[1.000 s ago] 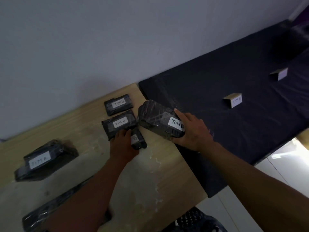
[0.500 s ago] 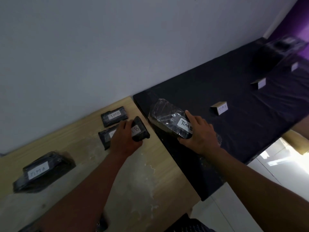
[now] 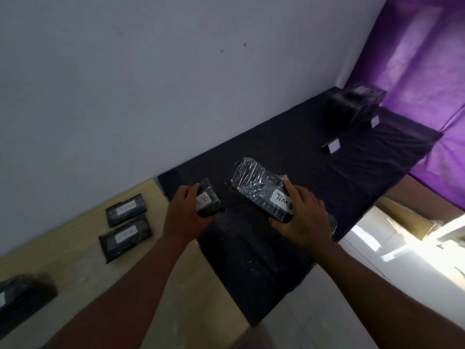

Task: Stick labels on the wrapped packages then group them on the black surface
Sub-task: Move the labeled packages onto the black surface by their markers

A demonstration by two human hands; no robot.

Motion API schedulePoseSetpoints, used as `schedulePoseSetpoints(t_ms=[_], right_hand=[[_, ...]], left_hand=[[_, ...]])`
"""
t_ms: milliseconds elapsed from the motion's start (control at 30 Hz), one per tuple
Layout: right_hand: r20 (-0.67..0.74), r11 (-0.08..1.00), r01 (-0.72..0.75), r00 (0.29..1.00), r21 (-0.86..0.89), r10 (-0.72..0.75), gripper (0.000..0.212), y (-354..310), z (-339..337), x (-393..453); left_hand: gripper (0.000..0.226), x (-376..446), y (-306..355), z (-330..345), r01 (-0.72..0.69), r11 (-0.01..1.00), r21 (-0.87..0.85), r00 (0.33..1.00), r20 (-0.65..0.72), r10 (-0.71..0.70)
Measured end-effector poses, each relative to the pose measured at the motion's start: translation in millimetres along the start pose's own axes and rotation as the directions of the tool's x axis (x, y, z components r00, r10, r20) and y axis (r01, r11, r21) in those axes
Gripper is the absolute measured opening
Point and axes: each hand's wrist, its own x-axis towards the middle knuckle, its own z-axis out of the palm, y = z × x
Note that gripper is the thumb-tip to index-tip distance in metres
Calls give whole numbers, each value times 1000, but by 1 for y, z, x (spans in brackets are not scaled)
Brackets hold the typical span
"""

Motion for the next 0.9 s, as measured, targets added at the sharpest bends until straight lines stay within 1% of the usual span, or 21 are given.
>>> schedulePoseSetpoints(t_ms=[267,533,633,733,900], right_hand=[[-56,997,-69,996,-16,68,113,111,-59,2],[-111,992,-125,986,-17,122,112,226,-115,13],[-123,990,-140,983,-17,137,111,254,-128,26],[-128,991,-136,983,-4,134,110,281,-139,45],[-99,993,-117,989,-32,113,111,315,-147,86]], left_hand=[[91,44,111,50,-99,995,-23,993,-65,97],[93,98,218,102,-195,981,3,979,-53,195],[95,124,244,111,-196,980,-9,980,-38,196],[94,152,269,125,-230,973,-17,972,-49,228],[93,191,296,149,-262,965,-25,963,-69,260]])
